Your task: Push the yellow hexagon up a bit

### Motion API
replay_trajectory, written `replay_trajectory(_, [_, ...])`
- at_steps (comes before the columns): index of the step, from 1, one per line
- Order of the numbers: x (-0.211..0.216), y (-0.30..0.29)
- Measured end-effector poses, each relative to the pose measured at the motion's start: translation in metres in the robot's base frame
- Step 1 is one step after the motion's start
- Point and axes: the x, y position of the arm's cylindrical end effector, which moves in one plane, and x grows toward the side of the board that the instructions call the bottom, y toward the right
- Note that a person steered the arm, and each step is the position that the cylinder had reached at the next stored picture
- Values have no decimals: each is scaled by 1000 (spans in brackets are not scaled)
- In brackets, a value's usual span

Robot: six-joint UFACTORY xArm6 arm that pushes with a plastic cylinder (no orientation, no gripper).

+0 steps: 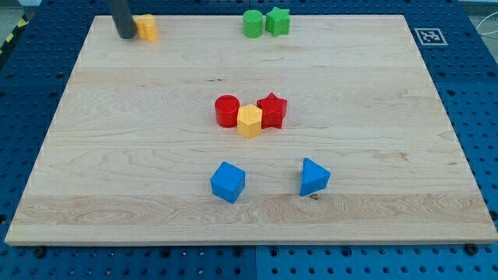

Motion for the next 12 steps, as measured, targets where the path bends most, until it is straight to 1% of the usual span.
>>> replay_trajectory(1, [2, 5])
replay_trajectory(2, [42, 5])
replay_trajectory(3, [70, 49])
replay_trajectory(4, [108, 80])
replay_trajectory(5, [164, 81])
replay_trajectory(6, [212, 101])
replay_trajectory(7, [235, 140])
replay_trajectory(8, [235, 187])
replay_trajectory(9, [251, 211])
replay_trajectory(10, [281, 215])
replay_trajectory(11, [282, 241])
replay_trajectory(12, [274, 250])
